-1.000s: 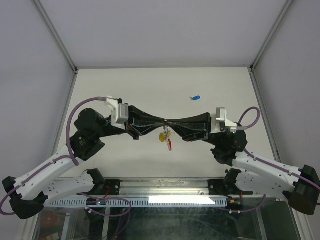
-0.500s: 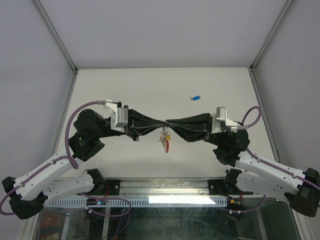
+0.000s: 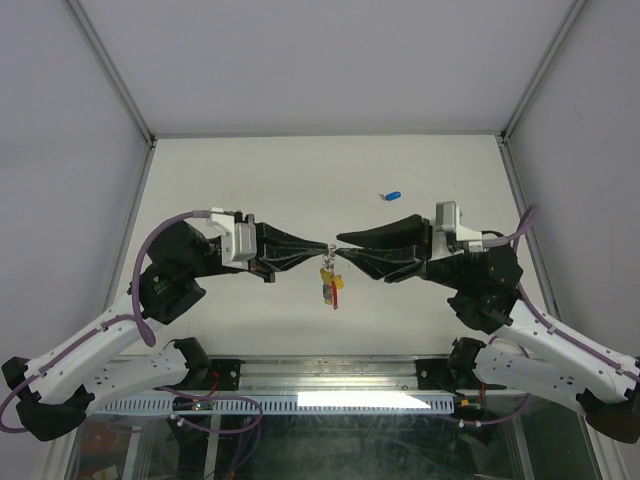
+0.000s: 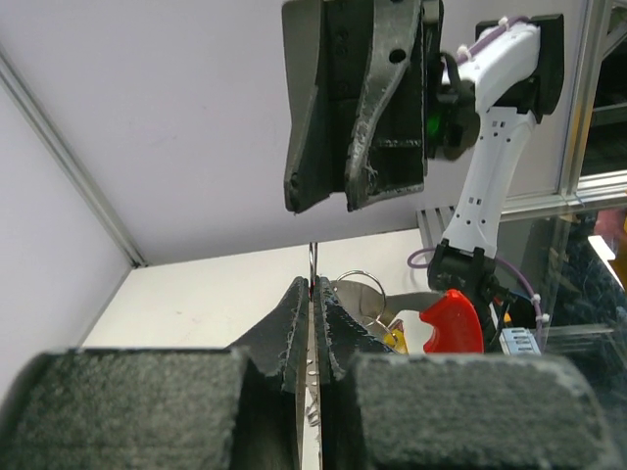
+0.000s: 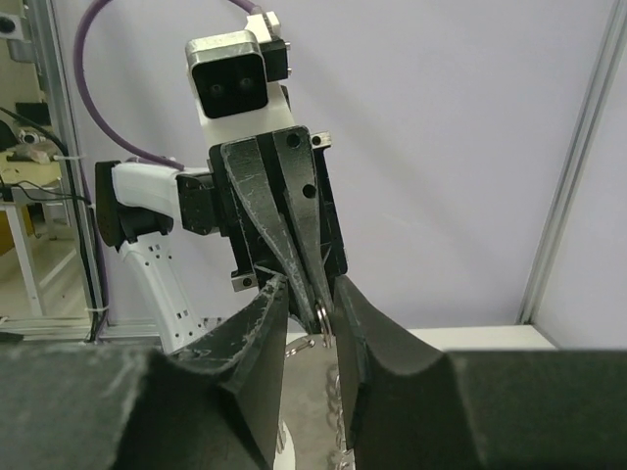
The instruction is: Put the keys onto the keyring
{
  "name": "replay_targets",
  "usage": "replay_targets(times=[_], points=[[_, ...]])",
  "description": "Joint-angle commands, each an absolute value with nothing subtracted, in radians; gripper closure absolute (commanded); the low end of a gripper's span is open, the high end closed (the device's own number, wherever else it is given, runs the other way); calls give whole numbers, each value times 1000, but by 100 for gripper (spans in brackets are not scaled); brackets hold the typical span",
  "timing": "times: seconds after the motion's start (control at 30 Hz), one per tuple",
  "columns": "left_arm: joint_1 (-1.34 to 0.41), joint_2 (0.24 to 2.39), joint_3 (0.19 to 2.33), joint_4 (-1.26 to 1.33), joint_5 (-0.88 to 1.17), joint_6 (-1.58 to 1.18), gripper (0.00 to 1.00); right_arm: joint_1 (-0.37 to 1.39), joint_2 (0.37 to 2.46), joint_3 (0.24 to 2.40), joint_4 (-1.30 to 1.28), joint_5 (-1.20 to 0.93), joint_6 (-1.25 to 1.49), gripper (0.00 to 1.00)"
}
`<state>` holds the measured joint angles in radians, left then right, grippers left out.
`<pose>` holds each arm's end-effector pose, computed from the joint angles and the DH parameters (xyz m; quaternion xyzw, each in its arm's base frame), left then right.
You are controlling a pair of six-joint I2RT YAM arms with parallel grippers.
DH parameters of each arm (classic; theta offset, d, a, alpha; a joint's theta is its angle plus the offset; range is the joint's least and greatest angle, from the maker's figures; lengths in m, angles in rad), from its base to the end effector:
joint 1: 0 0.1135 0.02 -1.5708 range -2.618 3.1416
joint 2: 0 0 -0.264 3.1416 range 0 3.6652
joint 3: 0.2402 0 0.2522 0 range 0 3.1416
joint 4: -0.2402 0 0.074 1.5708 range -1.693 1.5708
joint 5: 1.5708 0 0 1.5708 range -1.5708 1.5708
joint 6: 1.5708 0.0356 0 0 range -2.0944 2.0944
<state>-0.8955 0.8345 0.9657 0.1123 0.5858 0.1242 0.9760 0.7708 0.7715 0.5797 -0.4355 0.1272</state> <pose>0.0961 -0.1515 0.4256 0.4864 0.4037 -0.4485 0.6319 0.0797 0.1446 0.4159 -0.3643 0.3446 0.5376 0.6779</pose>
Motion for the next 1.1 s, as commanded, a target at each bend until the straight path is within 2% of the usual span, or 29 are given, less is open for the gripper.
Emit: replay_targets(times=[0.0, 0.33, 0.63, 0.8, 0.97, 1.07], points=[[-893, 823, 988, 99, 609, 190, 100, 983, 779, 896, 329, -457, 10, 70], [-894, 825, 993, 84, 625, 198, 100, 982, 818, 1053, 11, -481, -143, 70], [-894, 828, 996, 85, 623, 195, 100, 983, 800, 1071, -85, -478, -167, 71], [-893, 832, 999, 85, 626, 193, 100, 982, 809, 1066, -80, -483, -167, 82], [-893, 833, 998, 85, 627, 190, 100, 982, 812, 1054, -49, -493, -161, 100], [-893, 832, 996, 84, 630, 190, 100, 982, 811, 1046, -22, -492, -156, 100]])
